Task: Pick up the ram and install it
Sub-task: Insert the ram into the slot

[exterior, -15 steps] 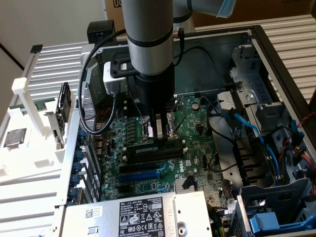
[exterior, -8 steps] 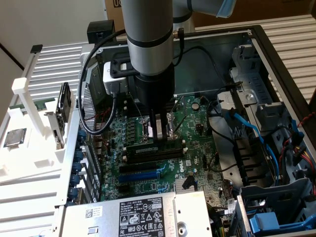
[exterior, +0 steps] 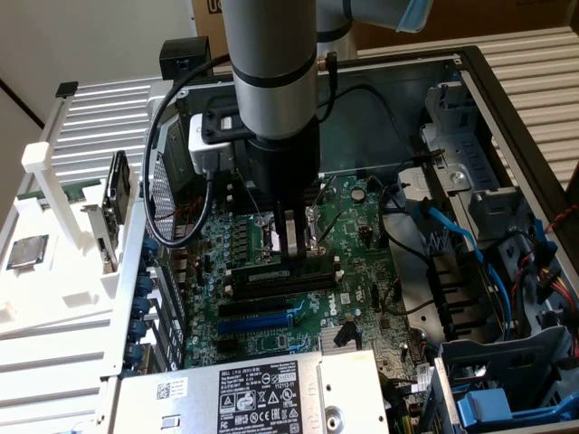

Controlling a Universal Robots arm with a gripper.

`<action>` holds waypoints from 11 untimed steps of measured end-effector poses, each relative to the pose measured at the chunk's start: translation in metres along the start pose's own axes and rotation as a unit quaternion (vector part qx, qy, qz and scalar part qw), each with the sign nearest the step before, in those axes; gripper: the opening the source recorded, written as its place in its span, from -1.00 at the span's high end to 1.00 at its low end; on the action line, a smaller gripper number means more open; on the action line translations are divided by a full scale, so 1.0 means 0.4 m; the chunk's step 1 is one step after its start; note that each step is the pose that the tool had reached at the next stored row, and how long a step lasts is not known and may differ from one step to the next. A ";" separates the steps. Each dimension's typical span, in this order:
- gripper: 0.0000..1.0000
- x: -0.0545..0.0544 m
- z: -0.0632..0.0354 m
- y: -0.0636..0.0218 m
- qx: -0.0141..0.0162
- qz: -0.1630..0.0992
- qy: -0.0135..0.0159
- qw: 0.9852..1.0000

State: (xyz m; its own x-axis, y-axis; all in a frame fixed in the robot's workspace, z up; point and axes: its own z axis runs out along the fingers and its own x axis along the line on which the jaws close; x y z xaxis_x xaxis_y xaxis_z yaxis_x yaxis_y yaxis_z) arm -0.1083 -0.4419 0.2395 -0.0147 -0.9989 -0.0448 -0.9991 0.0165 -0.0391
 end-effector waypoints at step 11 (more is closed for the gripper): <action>0.76 0.000 0.002 0.000 0.000 0.001 0.000 1.000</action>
State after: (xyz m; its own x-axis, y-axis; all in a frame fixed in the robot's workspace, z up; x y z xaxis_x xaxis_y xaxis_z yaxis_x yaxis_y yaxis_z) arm -0.1082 -0.4420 0.2388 -0.0161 -0.9989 -0.0448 -0.9991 0.0179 -0.0395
